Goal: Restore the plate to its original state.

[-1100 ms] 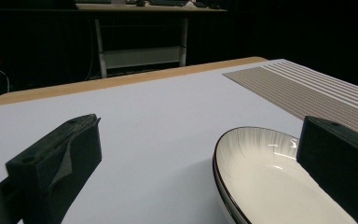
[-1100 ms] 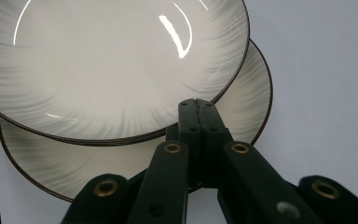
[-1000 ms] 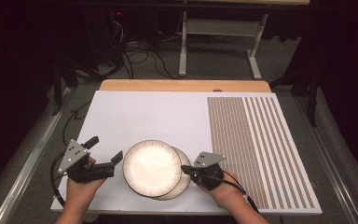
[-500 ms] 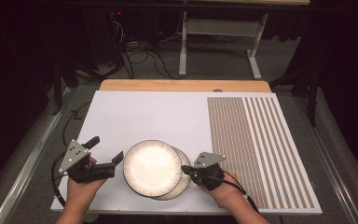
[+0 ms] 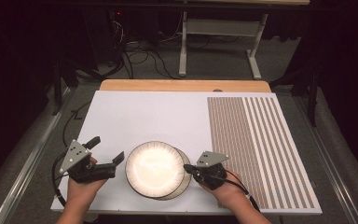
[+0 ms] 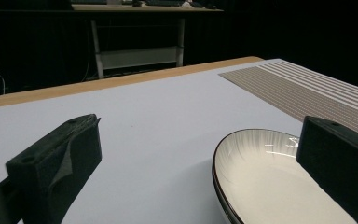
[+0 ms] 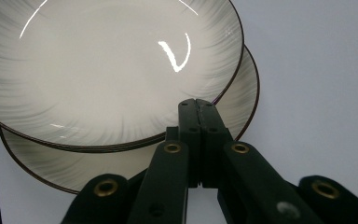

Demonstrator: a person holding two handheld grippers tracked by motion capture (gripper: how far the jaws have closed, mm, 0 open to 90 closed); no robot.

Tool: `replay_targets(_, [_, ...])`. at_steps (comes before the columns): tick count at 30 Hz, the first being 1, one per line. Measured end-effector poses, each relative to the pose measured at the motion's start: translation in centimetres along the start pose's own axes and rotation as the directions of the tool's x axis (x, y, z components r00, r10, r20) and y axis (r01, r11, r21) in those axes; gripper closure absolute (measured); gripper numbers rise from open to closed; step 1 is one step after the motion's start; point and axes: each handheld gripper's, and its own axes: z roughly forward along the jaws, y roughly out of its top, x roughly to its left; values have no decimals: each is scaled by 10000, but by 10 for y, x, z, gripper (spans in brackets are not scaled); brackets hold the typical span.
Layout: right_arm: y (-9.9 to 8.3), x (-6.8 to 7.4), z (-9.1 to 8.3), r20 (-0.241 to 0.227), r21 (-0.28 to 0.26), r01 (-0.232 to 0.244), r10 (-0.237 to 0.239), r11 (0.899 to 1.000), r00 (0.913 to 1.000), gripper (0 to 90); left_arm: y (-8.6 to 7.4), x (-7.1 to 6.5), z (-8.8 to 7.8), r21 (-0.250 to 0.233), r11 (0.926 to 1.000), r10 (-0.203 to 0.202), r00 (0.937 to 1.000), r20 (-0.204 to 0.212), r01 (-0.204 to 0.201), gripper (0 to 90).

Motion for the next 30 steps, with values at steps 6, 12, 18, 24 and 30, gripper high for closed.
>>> replay_targets(6, [-1,0,-1,9,-38,32,-32,10000,10000,900,0,0,0,22,10000,7,10000,26,-7,6])
replay_targets(12, [-2,-2,-4,7,-30,3,-3,10000,10000,900,0,0,0,15,10000,7,10000,33,-7,6])
replay_targets(18, [-3,-3,-6,86,-43,-20,21,10000,10000,900,0,-1,1,7,10000,26,10000,63,-26,7])
replay_targets(24, [-4,-3,-8,125,-62,-68,68,10000,9999,900,0,0,0,3,10000,12,10000,73,-12,6])
replay_targets(30, [-5,-4,-11,180,-77,-172,173,9998,9997,900,0,-1,1,4,10000,31,9999,95,-31,6])
